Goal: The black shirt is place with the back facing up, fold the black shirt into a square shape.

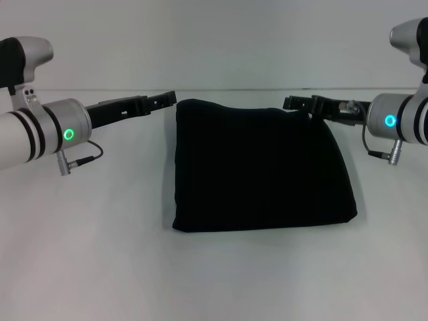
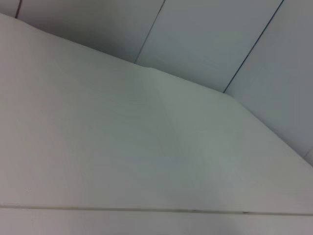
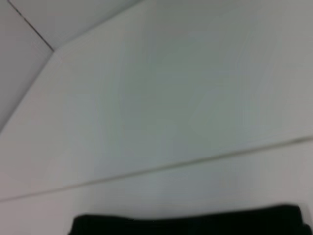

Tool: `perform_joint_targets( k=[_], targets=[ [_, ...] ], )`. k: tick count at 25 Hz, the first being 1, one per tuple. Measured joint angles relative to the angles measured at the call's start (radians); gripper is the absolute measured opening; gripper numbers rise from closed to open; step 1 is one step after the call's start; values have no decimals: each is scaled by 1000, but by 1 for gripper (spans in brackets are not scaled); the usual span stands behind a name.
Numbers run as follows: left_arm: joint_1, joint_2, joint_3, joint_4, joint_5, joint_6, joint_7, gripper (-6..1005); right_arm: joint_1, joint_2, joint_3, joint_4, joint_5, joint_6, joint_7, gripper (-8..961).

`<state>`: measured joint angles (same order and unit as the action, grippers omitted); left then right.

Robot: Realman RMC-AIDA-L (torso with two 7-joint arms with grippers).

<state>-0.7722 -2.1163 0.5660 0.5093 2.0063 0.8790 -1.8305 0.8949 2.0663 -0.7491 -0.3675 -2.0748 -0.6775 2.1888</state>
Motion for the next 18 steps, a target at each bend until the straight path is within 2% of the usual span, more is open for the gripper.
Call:
perform_joint_targets(
  k=[2, 6, 13, 18],
  targets=[
    [2, -2, -1, -1, 0, -4, 0, 946, -7, 0, 0, -7, 42, 1, -35, 895],
    [11, -4, -6, -5, 0, -5, -3, 946, -33, -18, 1, -16, 126, -17, -81, 895],
    [19, -8, -10, -9, -10, -5, -8, 946, -63, -72, -6, -7, 142, -52, -69, 896],
    [13, -9, -11, -21, -11, -32, -13, 946, -92, -94, -10, -9, 141, -86, -68, 895]
  ],
)
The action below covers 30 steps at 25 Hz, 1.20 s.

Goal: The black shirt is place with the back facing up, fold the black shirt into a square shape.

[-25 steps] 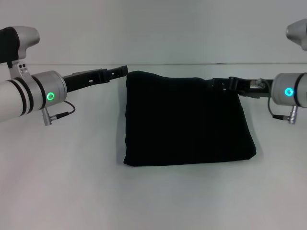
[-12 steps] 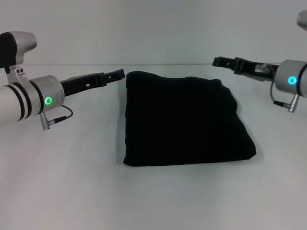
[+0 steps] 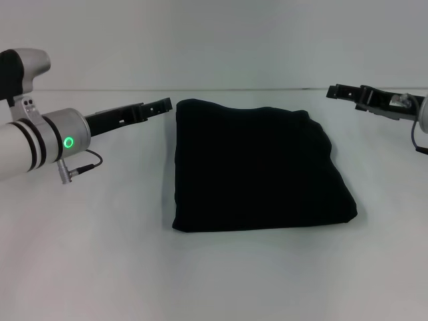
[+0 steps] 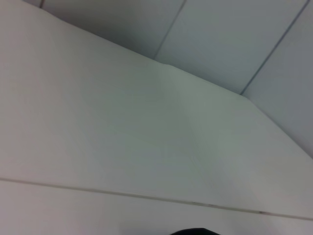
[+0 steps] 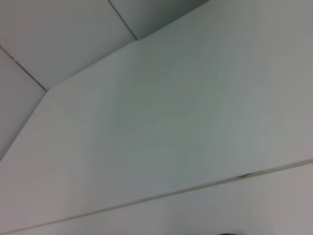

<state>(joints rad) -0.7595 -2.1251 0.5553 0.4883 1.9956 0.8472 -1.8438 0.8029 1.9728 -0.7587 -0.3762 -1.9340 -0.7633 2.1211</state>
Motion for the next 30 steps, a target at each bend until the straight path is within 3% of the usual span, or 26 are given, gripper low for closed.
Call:
perform_joint_targets(
  k=[10, 19, 23, 30],
  targets=[
    [-21, 5, 20, -27, 17, -21, -93, 946, -64, -21, 10, -77, 7, -211, -80, 896],
    [-7, 15, 22, 71, 15, 318, 160, 946, -90, -9, 67, -102, 70, -439, -478, 895],
    [-12, 21, 67, 102, 26, 367, 286, 946, -60, -5, 16, -117, 36, -430, -559, 880],
    [-7, 12, 176, 144, 26, 319, 377, 946, -10, 3, -31, -189, -95, -412, -514, 879]
  ],
)
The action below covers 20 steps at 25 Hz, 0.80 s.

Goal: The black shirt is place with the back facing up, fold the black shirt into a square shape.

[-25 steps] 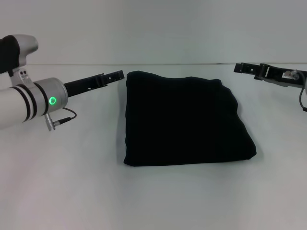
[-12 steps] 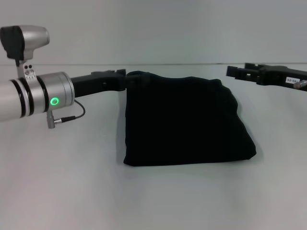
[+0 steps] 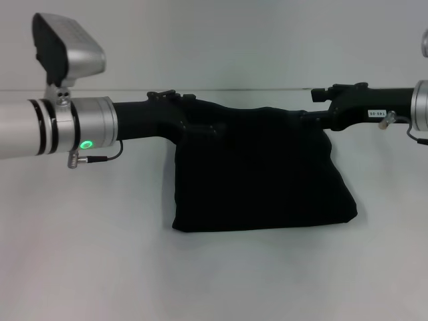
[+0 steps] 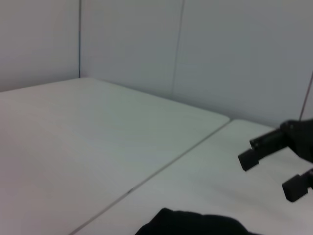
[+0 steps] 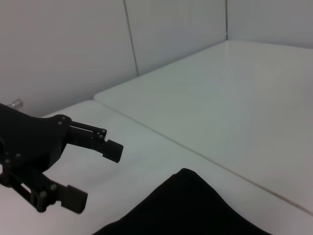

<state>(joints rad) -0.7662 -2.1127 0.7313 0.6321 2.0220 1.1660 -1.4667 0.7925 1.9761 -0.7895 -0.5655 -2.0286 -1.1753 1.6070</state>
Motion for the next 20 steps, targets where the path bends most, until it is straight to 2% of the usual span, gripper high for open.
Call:
perform_joint_targets(
  k=[8, 20],
  targets=[
    [1, -14, 124, 36, 54, -41, 2, 946, 8, 5, -47, -29, -34, -10, -2, 879],
    [5, -21, 137, 44, 116, -22, -7, 946, -4, 20, -47, -29, -32, -16, -8, 880]
  ],
)
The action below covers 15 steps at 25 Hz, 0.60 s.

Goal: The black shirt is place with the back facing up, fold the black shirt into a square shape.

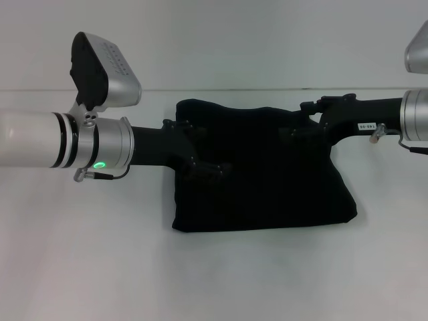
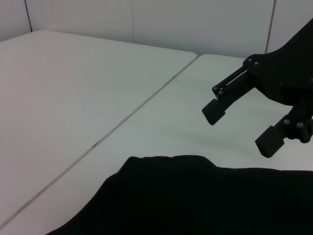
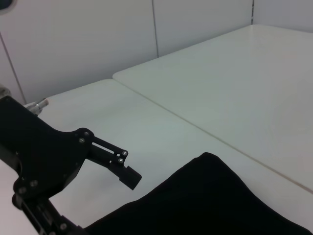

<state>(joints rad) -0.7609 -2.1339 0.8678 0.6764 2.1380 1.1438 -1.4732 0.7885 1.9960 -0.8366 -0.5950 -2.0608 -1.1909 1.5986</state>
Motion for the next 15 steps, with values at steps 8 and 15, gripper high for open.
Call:
perform_joint_targets(
  k=[8, 15],
  targets=[
    [7, -5, 0, -2, -7, 6, 0, 946, -2, 8, 5, 0, 3, 3, 0, 880],
    [10, -12, 0, 3, -4, 29, 1, 946, -2, 13, 5, 1, 3, 4, -2, 879]
  ],
)
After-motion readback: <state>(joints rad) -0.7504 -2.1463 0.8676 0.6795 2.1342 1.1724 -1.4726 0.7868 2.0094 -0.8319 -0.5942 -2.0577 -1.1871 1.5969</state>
